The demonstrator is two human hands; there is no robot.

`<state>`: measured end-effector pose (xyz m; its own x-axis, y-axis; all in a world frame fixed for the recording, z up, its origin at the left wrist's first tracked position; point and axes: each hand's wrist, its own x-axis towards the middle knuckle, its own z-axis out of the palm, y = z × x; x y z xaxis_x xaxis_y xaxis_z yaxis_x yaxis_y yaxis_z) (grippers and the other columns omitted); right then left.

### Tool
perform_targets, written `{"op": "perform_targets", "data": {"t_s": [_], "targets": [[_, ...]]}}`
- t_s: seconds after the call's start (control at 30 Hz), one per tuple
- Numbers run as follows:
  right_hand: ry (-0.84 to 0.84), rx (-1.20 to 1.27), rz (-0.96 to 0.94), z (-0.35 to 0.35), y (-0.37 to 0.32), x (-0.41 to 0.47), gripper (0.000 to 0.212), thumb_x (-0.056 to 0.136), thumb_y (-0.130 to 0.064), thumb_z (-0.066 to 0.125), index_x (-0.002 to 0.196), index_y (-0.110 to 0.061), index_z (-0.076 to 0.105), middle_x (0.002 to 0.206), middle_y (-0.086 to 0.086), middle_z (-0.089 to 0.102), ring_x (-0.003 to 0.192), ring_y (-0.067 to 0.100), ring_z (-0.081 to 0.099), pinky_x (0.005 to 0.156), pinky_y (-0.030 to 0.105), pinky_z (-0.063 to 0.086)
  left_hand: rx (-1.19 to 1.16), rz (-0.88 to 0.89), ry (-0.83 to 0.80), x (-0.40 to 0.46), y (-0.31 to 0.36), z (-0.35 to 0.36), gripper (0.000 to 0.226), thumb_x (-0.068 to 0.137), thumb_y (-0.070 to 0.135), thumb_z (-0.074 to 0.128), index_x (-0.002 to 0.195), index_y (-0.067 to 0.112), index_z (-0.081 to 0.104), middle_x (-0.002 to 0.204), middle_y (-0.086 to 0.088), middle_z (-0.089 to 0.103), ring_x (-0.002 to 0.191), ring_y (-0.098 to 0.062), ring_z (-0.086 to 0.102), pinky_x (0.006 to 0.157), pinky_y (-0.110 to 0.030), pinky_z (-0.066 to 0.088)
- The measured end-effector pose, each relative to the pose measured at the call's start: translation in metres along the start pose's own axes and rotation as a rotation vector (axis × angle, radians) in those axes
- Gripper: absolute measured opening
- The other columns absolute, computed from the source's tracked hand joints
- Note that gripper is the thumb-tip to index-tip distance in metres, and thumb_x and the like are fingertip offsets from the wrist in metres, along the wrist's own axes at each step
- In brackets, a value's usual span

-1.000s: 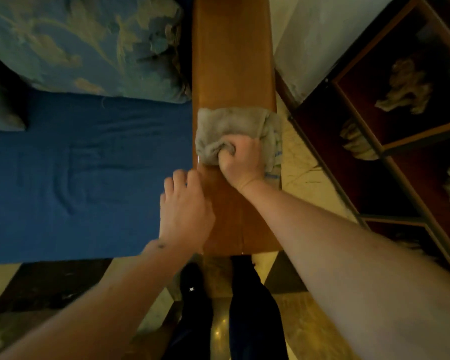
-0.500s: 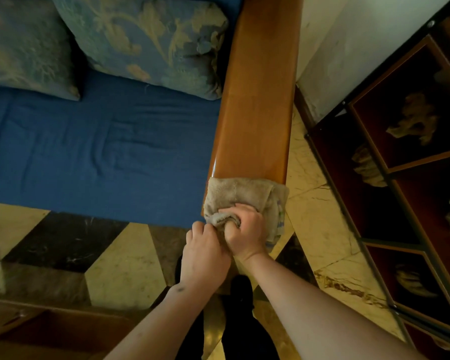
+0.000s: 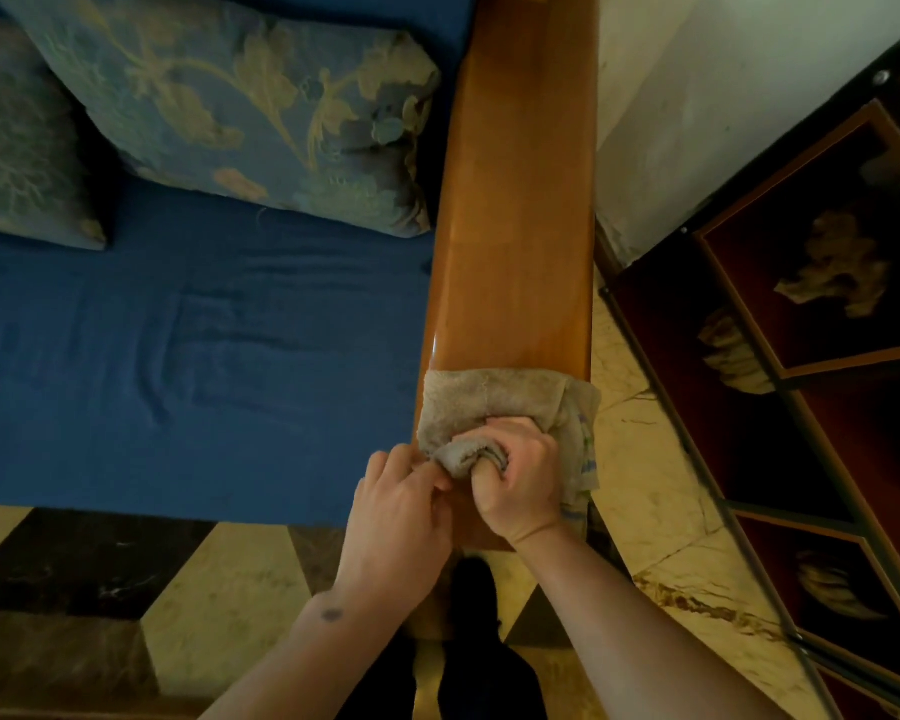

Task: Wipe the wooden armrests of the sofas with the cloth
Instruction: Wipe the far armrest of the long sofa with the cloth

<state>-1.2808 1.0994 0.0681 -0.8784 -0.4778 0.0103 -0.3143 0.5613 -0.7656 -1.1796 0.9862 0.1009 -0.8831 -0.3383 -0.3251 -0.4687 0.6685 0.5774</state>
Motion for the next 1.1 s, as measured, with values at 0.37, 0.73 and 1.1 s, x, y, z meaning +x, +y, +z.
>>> {"op": "perform_targets", "data": {"t_s": [0.37, 0.73, 1.1], "targets": [[0.070, -0.017, -0.026, -0.027, 0.019, 0.202, 0.016, 0.067, -0.010, 0.052, 0.055, -0.018, 0.060, 0.052, 0.001, 0.051, 0.055, 0.022, 0.045, 0.060, 0.026, 0.030, 0.090, 0.029, 0.055, 0.154, 0.044, -0.033, 0.044, 0.090, 0.021, 0.058, 0.133, 0.032, 0.059, 0.125, -0.001, 0.051, 0.112, -0.022, 0.043, 0.094, -0.042, 0.045], [0.065, -0.015, -0.068, -0.050, 0.044, 0.363, 0.031, 0.072, -0.012, 0.053, 0.051, -0.030, 0.041, 0.047, -0.008, 0.040, 0.047, 0.022, 0.041, 0.053, 0.022, 0.022, 0.148, -0.030, 0.115, 0.266, 0.075, -0.044, 0.070, 0.086, 0.045, 0.070, 0.145, 0.032, 0.035, 0.117, -0.003, 0.051, 0.105, -0.022, 0.045, 0.091, -0.040, 0.047], [0.101, -0.128, 0.028, -0.057, 0.055, 0.491, 0.018, 0.074, -0.024, 0.048, 0.058, -0.015, 0.049, 0.058, 0.006, 0.050, 0.058, 0.031, 0.051, 0.054, 0.036, 0.037, 0.238, -0.195, 0.002, 0.315, 0.086, -0.048, 0.115, 0.070, 0.066, 0.075, 0.155, 0.035, 0.006, 0.120, 0.003, 0.046, 0.110, -0.017, 0.043, 0.097, -0.036, 0.041]]}}
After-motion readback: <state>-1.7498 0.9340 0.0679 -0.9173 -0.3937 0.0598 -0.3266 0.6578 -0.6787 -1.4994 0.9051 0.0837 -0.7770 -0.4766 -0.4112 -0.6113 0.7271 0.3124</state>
